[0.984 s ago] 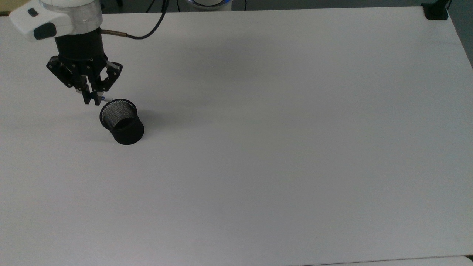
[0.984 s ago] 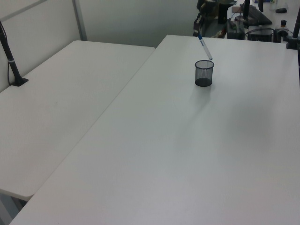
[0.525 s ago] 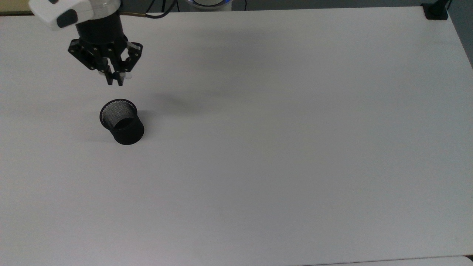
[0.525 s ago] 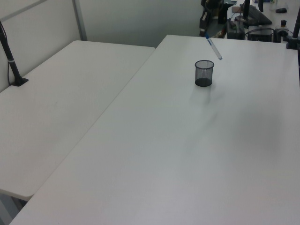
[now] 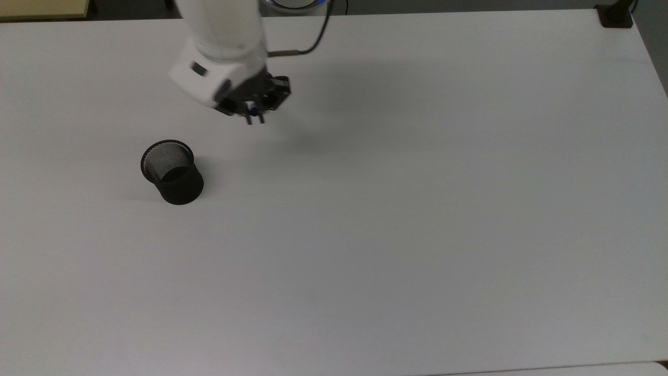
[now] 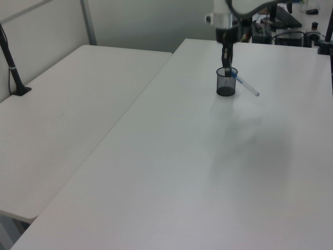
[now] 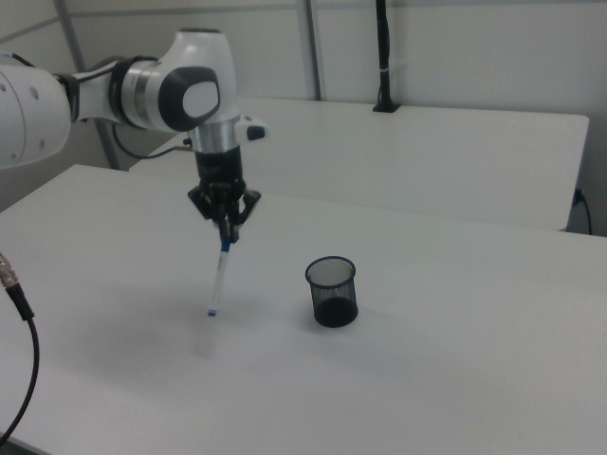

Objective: Remove the marker
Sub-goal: 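Carry the marker away from the pen cup and lower it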

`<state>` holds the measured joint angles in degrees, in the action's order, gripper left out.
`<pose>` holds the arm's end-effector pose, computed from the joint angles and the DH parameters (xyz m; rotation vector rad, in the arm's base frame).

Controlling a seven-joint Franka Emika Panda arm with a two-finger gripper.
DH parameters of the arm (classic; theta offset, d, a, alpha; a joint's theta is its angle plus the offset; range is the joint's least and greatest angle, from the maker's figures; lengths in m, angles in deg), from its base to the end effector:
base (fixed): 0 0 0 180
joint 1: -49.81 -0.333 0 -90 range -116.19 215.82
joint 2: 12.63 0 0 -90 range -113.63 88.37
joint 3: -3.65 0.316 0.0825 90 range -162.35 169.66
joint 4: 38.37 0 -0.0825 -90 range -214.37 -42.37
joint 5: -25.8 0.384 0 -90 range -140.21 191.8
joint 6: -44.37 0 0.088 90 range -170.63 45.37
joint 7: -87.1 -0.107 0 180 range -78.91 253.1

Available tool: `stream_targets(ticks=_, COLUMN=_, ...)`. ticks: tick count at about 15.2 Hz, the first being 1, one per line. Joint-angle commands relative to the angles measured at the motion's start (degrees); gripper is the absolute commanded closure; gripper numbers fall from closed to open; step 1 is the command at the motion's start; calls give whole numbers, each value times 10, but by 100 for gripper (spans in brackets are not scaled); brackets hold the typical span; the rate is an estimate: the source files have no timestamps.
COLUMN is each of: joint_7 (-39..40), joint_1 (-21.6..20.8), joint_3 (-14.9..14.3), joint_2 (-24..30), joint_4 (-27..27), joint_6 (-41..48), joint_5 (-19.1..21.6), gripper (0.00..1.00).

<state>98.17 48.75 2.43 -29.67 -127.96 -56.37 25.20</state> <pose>0.6396 -0.0013 0.4647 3.1164 0.3025 -0.1627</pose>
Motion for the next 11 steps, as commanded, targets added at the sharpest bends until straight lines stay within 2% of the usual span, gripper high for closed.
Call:
stream_targets(ticks=1, joint_7=-28, joint_1=-37, joint_3=-7, joint_2=-30, joint_4=-24, joint_6=8, joint_5=7, gripper=93)
stream_targets(ticks=8, joint_7=-83, joint_1=-46, joint_3=-7, joint_2=-99, joint_4=-27, joint_6=1, joint_5=9, gripper=90)
stream_targets(ticks=11, joint_7=-98, joint_1=-48, joint_3=-7, joint_2=-120, joint_4=-27, joint_6=-1, joint_5=9, gripper=82)
